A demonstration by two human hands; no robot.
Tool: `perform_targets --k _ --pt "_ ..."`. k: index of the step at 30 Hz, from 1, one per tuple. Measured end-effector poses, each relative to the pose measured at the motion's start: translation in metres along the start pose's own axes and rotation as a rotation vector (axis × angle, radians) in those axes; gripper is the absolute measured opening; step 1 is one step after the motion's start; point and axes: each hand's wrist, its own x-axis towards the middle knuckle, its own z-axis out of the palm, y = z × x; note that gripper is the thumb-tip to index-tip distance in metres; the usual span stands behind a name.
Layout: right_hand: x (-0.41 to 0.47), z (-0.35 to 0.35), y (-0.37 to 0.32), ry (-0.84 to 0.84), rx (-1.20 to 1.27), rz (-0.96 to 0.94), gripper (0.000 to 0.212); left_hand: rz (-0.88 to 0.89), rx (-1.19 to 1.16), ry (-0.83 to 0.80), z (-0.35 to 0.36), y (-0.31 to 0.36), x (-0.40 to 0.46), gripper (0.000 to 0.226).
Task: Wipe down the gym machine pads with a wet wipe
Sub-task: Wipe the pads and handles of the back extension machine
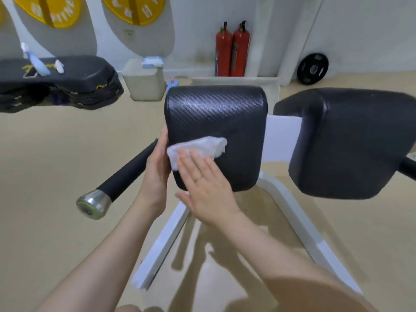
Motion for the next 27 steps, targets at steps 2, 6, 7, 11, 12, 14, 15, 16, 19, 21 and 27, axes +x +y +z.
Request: perform_targets --k 2,6,7,11,12,14,15,16,19,21,27 --pt "-0.014 0.007 -0.001 0.019 -0.036 -0.046 0.065 0.097 -0.012 -0.030 -0.007 -0.010 -0.001 0.053" --pt "0.003 0.007 0.008 0.160 -0.066 -0.056 0.060 0.155 0.118 -0.073 -0.018 -0.024 0.005 0.045" --pt "0.016 0.002 0.010 0.177 -0.047 -0.034 0.060 0.135 0.120 -0.068 -0.019 -0.024 0.008 0.043" --pt "0.058 -0.011 0.009 0.229 -0.011 0.063 0.062 0.100 0.105 -0.074 -0.021 -0.025 0.012 0.039" --pt "0.060 -0.011 0.008 0.229 -0.023 0.071 0.062 0.112 0.112 -0.080 -0.020 -0.025 0.010 0.039" --pt "0.051 -0.007 0.009 0.213 -0.045 0.065 0.060 0.134 0.113 -0.104 -0.018 -0.024 0.007 0.039" --pt "0.042 -0.003 0.008 0.201 -0.061 0.049 0.059 0.127 0.102 -0.103 -0.017 -0.023 0.006 0.040" --pt "0.028 0.002 0.006 0.181 -0.088 0.029 0.059 0.116 0.098 -0.099 -0.016 -0.021 0.006 0.043" --pt "-0.026 0.020 -0.004 0.104 -0.184 -0.024 0.058 0.109 0.133 -0.115 -0.016 -0.018 0.005 0.035" --pt "-0.055 0.030 -0.008 0.068 -0.222 -0.025 0.055 0.132 0.170 -0.142 -0.018 -0.019 0.005 0.045" --pt "-0.022 0.022 0.000 0.139 -0.212 0.109 0.058 0.107 0.332 -0.077 -0.020 -0.020 0.010 0.080"
